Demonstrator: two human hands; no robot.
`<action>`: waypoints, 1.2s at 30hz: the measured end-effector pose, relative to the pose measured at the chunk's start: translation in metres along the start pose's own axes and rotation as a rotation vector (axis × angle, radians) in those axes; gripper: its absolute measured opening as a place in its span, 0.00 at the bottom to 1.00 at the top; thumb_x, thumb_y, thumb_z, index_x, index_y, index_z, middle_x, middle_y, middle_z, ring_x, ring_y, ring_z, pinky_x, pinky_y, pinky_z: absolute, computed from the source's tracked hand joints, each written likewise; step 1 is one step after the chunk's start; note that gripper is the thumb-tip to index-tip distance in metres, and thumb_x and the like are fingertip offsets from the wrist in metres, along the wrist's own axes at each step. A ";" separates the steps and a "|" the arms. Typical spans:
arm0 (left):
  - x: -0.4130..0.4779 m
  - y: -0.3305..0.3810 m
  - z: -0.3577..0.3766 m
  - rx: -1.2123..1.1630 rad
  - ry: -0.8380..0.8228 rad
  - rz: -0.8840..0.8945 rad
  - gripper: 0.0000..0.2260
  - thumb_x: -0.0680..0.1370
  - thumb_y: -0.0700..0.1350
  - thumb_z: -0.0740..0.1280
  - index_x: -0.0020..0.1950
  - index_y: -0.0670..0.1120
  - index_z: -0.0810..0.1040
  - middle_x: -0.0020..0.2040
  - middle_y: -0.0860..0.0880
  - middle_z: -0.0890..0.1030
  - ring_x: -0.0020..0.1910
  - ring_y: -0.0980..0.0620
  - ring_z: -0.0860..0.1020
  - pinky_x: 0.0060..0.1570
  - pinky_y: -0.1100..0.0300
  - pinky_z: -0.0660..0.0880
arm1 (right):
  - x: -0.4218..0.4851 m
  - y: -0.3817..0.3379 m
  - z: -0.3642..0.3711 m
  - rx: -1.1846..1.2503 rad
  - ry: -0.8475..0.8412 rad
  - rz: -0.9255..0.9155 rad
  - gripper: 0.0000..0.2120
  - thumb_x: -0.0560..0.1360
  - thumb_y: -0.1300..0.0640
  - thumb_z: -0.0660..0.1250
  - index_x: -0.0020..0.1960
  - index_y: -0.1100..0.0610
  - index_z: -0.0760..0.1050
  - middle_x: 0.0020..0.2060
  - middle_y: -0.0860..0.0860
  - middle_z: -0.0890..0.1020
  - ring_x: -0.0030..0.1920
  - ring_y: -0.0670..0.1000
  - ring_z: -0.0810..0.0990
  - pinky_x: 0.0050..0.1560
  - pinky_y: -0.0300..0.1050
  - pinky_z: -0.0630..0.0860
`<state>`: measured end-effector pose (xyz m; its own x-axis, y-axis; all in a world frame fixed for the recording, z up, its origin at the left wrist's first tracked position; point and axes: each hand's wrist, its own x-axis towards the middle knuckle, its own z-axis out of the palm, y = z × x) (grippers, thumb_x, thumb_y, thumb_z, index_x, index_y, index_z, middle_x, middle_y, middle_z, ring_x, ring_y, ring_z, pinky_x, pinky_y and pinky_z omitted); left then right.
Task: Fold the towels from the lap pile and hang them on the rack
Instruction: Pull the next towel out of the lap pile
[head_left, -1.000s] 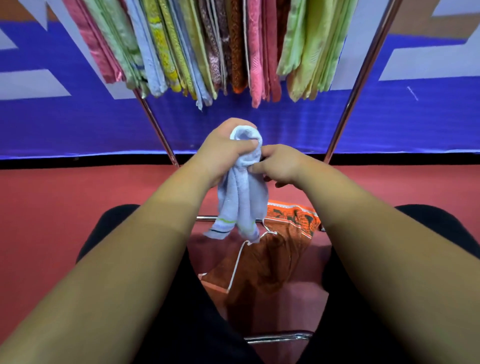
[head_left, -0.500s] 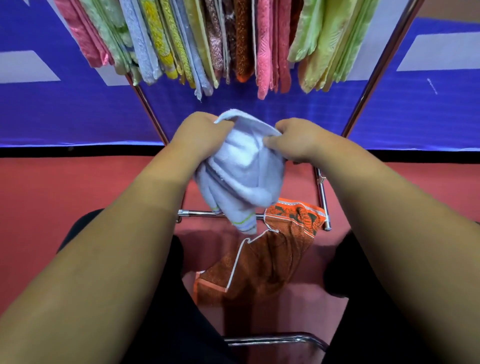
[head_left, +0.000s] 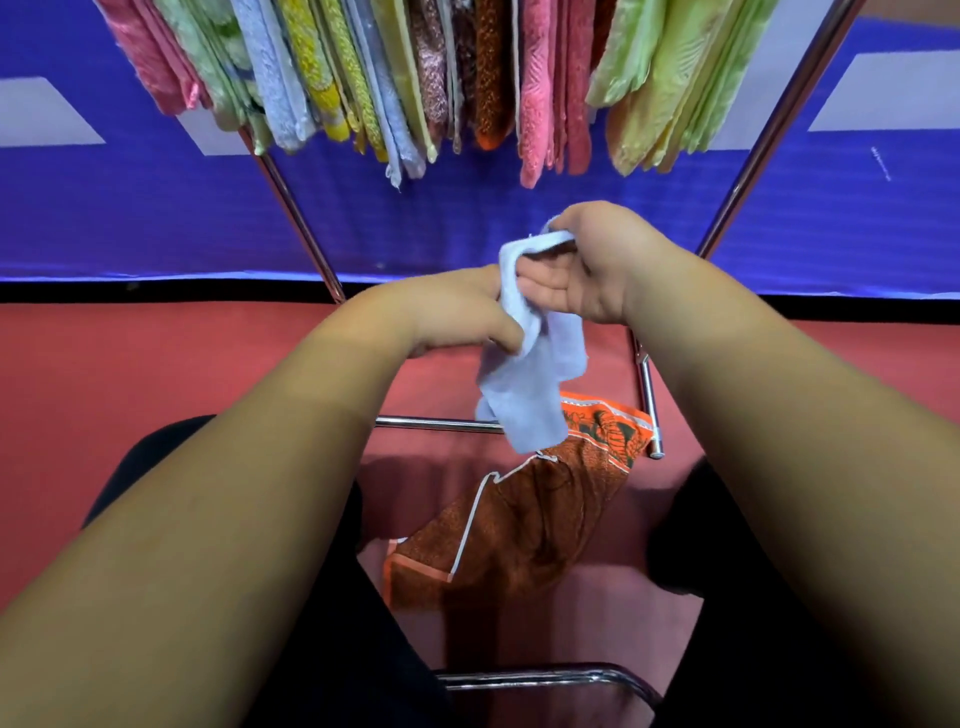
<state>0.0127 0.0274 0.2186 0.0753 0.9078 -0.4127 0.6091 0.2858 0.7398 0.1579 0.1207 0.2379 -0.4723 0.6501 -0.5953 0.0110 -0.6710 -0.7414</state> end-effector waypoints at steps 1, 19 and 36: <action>0.002 -0.002 0.004 -0.073 0.010 0.008 0.16 0.70 0.42 0.75 0.57 0.53 0.82 0.47 0.48 0.85 0.44 0.54 0.78 0.46 0.51 0.78 | 0.001 -0.002 -0.002 0.099 0.003 0.010 0.08 0.82 0.65 0.54 0.48 0.61 0.70 0.39 0.58 0.85 0.38 0.54 0.89 0.40 0.51 0.87; 0.029 -0.014 -0.001 -0.569 0.503 -0.209 0.19 0.82 0.59 0.68 0.56 0.44 0.86 0.47 0.43 0.89 0.49 0.43 0.88 0.57 0.43 0.84 | 0.017 0.015 -0.014 -0.719 -0.151 -0.157 0.34 0.68 0.68 0.68 0.68 0.41 0.78 0.40 0.56 0.82 0.40 0.55 0.81 0.45 0.51 0.78; 0.021 -0.016 -0.007 -0.141 0.400 -0.229 0.14 0.69 0.40 0.71 0.54 0.52 0.81 0.52 0.40 0.85 0.47 0.41 0.83 0.47 0.46 0.81 | 0.016 0.009 -0.023 -0.997 0.151 -0.600 0.16 0.79 0.50 0.69 0.37 0.58 0.76 0.30 0.48 0.71 0.34 0.47 0.66 0.37 0.46 0.66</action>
<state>-0.0009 0.0436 0.2021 -0.3750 0.8555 -0.3571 0.4591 0.5060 0.7302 0.1708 0.1333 0.2150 -0.5281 0.8478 -0.0488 0.5392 0.2903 -0.7906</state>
